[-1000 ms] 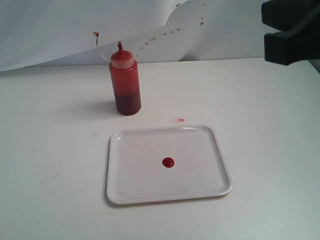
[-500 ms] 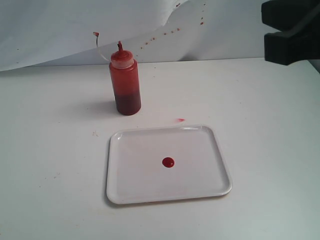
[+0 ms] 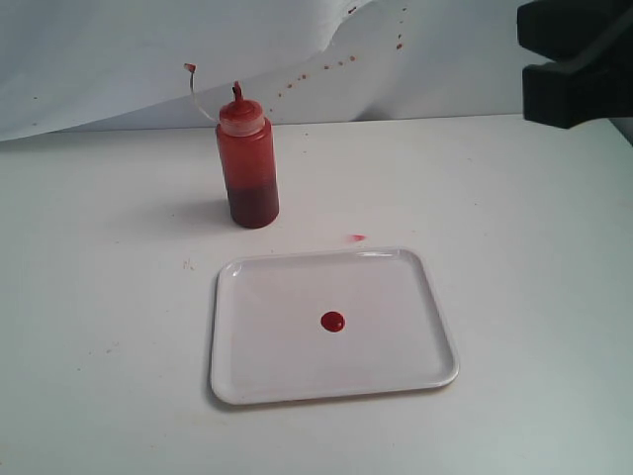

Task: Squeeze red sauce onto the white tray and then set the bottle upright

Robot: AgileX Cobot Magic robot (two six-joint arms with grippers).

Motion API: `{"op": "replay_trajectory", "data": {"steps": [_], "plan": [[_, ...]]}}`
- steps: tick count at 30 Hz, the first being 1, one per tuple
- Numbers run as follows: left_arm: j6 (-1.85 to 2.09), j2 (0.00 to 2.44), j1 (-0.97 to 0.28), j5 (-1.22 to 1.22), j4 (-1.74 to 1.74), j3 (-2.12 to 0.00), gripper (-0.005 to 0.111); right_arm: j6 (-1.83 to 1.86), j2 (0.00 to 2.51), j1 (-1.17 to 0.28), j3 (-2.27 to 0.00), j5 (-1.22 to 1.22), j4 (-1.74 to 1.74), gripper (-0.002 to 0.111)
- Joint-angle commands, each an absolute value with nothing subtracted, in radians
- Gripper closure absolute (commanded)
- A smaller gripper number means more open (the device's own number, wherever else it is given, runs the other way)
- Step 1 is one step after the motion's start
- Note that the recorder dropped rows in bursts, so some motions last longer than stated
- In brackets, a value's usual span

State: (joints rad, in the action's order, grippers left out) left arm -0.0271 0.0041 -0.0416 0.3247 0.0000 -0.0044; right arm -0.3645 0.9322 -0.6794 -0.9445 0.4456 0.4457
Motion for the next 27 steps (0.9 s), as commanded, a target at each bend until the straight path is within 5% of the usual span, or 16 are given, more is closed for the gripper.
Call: {"op": "replay_trajectory", "data": {"steps": [1, 20, 27], "plan": [[-0.024, 0.000, -0.038, 0.319, 0.000, 0.000, 0.107, -0.364, 0.927, -0.677, -0.939, 0.432, 0.442, 0.108], [-0.024, 0.000, -0.038, 0.319, 0.000, 0.000, 0.107, -0.366, 0.910, -0.669, -0.939, 0.421, 0.462, 0.108], [-0.024, 0.000, -0.038, 0.319, 0.000, 0.000, 0.107, -0.348, 0.709, -0.285, -0.828, 0.308, 0.167, 0.108]]}}
